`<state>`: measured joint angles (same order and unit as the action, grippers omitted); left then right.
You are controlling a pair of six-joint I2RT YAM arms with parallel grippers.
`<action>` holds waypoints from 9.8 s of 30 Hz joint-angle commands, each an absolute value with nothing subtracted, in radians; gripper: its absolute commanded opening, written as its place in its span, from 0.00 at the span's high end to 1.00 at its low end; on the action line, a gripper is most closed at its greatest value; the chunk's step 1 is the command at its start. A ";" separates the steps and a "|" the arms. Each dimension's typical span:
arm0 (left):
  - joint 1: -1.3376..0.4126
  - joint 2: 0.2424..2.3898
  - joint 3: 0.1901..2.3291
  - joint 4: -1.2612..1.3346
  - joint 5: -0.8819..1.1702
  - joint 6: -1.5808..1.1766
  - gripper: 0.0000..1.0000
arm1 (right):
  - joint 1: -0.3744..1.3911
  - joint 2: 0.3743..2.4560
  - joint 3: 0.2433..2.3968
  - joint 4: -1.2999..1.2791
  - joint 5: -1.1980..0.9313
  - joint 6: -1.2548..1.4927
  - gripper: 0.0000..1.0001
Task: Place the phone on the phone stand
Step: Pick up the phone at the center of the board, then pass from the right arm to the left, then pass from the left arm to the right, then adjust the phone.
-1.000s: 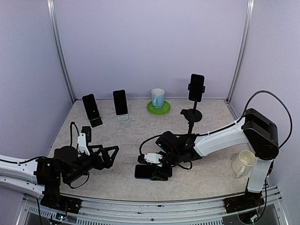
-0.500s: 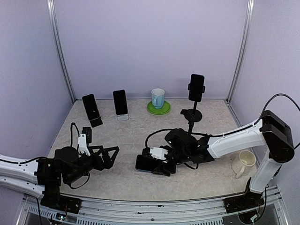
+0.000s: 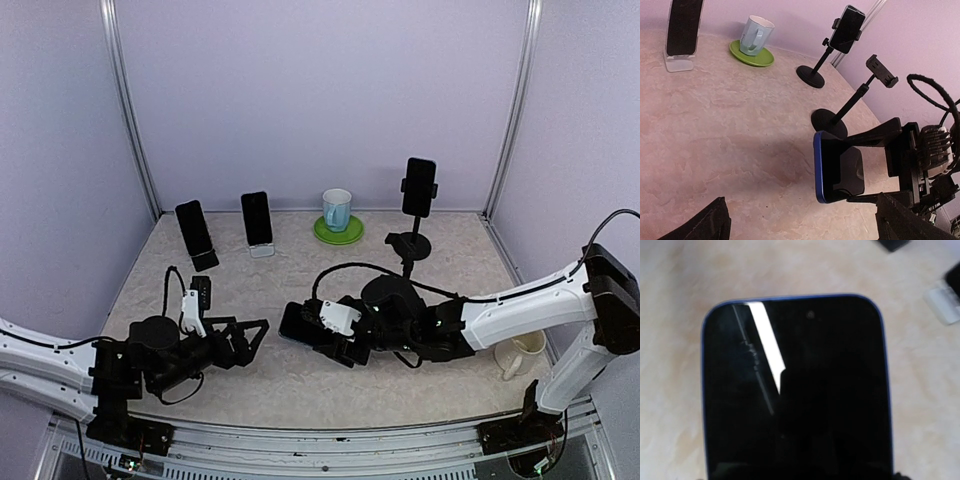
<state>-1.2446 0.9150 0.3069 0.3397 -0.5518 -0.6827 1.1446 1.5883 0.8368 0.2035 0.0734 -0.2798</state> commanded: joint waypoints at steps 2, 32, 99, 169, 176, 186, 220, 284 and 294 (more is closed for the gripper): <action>-1.249 0.982 0.302 0.481 -0.486 -0.690 0.01 | 1.188 1.535 0.822 0.362 0.259 -0.228 0.52; -1.235 1.153 0.340 0.782 -0.343 -0.652 0.48 | 1.350 1.536 0.798 0.551 0.514 -0.208 0.52; -1.210 0.935 0.342 0.561 -0.134 -0.478 1.00 | 1.226 1.227 0.910 0.002 -0.257 -0.075 0.01; -1.350 0.875 0.428 0.409 -0.060 -0.296 0.01 | 1.056 1.290 0.913 0.037 -0.575 0.059 1.00; -1.349 0.914 0.414 0.457 -0.076 -0.316 0.01 | 1.050 1.181 0.812 0.294 -0.519 0.212 1.00; -1.349 0.987 0.420 0.534 -0.072 -0.321 0.03 | 1.049 1.164 0.778 0.456 -0.647 0.335 1.00; -1.317 1.085 0.436 0.655 0.111 -0.328 1.00 | 1.057 1.236 0.809 0.431 -0.763 0.294 0.63; -1.297 0.988 0.399 0.583 0.005 -0.334 0.20 | 0.921 1.141 1.000 0.017 -0.611 0.222 1.00; -1.268 1.008 0.429 0.556 -0.041 -0.330 0.02 | 0.899 1.009 1.016 -0.045 -0.199 0.131 1.00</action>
<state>-1.2896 0.9848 0.4103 0.5793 -0.0086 -0.3367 0.9020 1.0393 0.9974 -0.0544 -0.3923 0.1699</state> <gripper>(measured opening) 0.958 0.082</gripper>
